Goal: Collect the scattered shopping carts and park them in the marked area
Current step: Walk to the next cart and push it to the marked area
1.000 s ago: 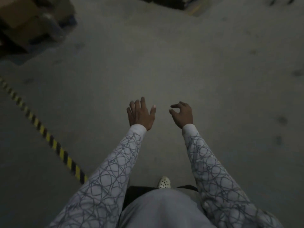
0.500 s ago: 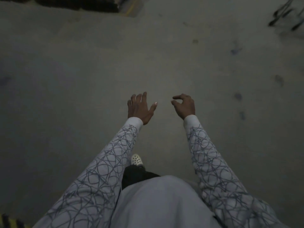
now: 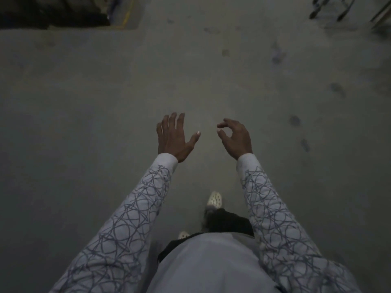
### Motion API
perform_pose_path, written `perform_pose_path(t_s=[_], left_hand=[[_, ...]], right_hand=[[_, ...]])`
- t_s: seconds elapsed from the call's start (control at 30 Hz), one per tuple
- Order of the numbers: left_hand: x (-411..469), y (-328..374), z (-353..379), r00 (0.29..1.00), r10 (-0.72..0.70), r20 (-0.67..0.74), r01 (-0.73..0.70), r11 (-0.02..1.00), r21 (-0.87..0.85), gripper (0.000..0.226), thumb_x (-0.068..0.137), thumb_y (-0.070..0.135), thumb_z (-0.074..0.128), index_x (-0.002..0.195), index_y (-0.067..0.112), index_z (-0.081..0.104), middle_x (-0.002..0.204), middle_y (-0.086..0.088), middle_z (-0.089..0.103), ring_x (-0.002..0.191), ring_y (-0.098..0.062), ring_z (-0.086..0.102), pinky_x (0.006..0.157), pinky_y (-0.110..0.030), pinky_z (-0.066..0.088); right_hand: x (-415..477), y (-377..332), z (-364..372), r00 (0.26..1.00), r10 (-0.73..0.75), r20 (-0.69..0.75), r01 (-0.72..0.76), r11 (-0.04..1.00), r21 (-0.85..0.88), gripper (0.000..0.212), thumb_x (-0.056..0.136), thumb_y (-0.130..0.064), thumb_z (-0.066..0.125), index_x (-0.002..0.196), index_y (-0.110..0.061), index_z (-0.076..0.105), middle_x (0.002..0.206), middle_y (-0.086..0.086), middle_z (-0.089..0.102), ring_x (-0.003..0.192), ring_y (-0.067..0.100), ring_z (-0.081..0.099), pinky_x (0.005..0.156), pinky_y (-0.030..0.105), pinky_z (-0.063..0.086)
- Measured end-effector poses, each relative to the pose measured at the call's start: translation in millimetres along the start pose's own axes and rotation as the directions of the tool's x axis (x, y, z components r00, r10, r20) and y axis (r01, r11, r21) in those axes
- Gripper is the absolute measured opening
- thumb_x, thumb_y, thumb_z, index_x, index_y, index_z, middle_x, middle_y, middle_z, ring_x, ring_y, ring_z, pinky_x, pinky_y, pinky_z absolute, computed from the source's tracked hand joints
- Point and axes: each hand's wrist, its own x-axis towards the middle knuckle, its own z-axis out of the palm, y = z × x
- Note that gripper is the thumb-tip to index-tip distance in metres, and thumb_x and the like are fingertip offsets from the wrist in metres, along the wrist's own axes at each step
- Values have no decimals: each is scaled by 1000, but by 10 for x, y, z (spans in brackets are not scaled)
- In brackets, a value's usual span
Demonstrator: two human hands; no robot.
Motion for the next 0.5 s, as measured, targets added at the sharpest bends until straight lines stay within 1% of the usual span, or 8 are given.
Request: perform_pose_path(t_s=[0.1,0.2,0.33,0.4,0.5], left_hand=[[595,-82,114,1000,9,-10,-9,1000,-17,82,89,70,43,153,21,28,160,-8,24,147,-31,16,118,-53,11],[1319,-128,226,999,19,-40,-21,998,-52,83,86,69,44,151,21,32,158,-9,28,144,-32,22,117,-52,17],[2275,-150,329,994,2,-112,-20,987,-157,81,84,62,54,149,19,36,155,-11,33,141,-32,27,116,-48,22],[2703,-138,348,990,-22,-136,-6,980,-201,80,83,59,56,149,19,36,154,-11,33,141,-31,28,115,-48,25],[3279,-126,368,987,-23,-161,-16,971,-238,79,82,56,58,149,18,37,154,-11,35,140,-29,30,114,-47,26]], right_hand=[[598,36,106,999,-24,-40,24,1000,-1,17,90,-26,67,105,-22,74,132,1,63,126,21,53,106,29,35],[1283,137,164,998,-31,-51,32,999,4,16,90,-25,68,104,-22,75,130,3,64,125,22,54,104,28,36],[2294,227,111,998,-46,-31,47,999,25,14,90,-27,69,103,-25,74,126,0,67,121,21,57,98,24,37],[2783,236,24,998,-55,-17,56,998,16,15,91,-30,68,104,-27,74,126,-2,67,120,20,57,98,27,40],[3418,221,-36,997,-55,-56,58,997,57,16,91,-31,68,105,-27,74,121,-6,68,116,14,57,94,39,51]])
